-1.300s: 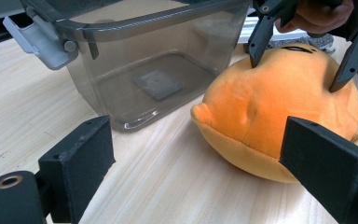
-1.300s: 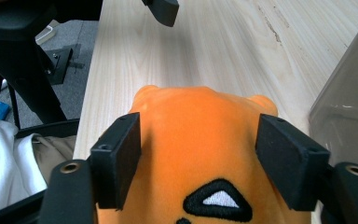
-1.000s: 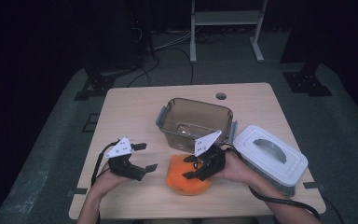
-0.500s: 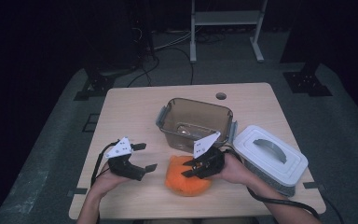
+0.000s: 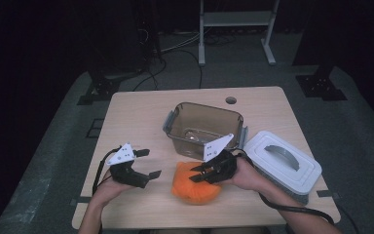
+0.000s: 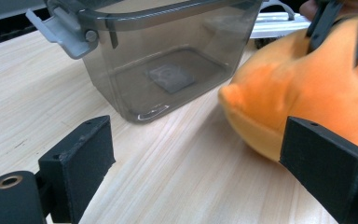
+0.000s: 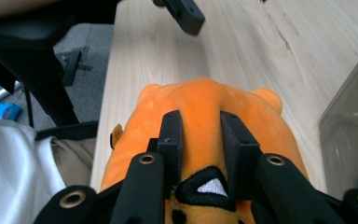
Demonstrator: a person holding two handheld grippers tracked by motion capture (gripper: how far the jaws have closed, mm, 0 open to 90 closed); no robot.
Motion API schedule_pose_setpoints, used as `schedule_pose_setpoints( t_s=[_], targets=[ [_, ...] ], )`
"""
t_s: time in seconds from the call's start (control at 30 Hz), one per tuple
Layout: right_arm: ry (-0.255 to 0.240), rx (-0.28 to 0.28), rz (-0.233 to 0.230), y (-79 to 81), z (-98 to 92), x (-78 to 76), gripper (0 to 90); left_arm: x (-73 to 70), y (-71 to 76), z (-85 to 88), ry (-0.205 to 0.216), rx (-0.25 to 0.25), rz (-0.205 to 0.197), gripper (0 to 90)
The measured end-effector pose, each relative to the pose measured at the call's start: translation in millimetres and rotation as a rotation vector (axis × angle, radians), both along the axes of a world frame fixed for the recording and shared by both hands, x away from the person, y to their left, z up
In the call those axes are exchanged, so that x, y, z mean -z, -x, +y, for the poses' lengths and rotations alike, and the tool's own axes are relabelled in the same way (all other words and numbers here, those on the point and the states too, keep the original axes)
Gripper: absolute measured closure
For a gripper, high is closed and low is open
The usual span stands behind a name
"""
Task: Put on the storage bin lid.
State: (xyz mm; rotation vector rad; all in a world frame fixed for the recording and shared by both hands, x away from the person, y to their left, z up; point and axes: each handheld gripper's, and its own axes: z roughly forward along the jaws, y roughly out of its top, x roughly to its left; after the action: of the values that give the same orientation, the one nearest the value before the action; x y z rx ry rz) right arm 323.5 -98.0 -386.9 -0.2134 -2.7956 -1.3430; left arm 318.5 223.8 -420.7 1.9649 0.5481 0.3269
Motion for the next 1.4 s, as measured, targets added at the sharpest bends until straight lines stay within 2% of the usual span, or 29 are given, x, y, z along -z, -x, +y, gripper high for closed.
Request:
schedule_pose_setpoints(
  t_s=[0.4,0.67,0.97,1.4],
  targets=[
    [-0.033,-0.012,-0.025,8.2,-6.7,-35.1,71.1,1.1,-0.8,6.3,0.01,-0.02,0.003,8.9],
    [-0.067,-0.016,-0.06,12.6,-11.0,-63.7,71.1,1.4,-0.9,7.1,0.011,-0.024,0.004,8.9],
    [-0.069,-0.031,-0.105,14.9,-5.9,-87.2,71.1,1.3,-1.0,8.3,0.013,-0.028,0.003,8.9],
    [-0.115,-0.022,-0.14,4.1,-2.7,-116.7,70.9,1.9,-0.7,7.7,0.0,-0.02,0.003,8.9]
  ],
)
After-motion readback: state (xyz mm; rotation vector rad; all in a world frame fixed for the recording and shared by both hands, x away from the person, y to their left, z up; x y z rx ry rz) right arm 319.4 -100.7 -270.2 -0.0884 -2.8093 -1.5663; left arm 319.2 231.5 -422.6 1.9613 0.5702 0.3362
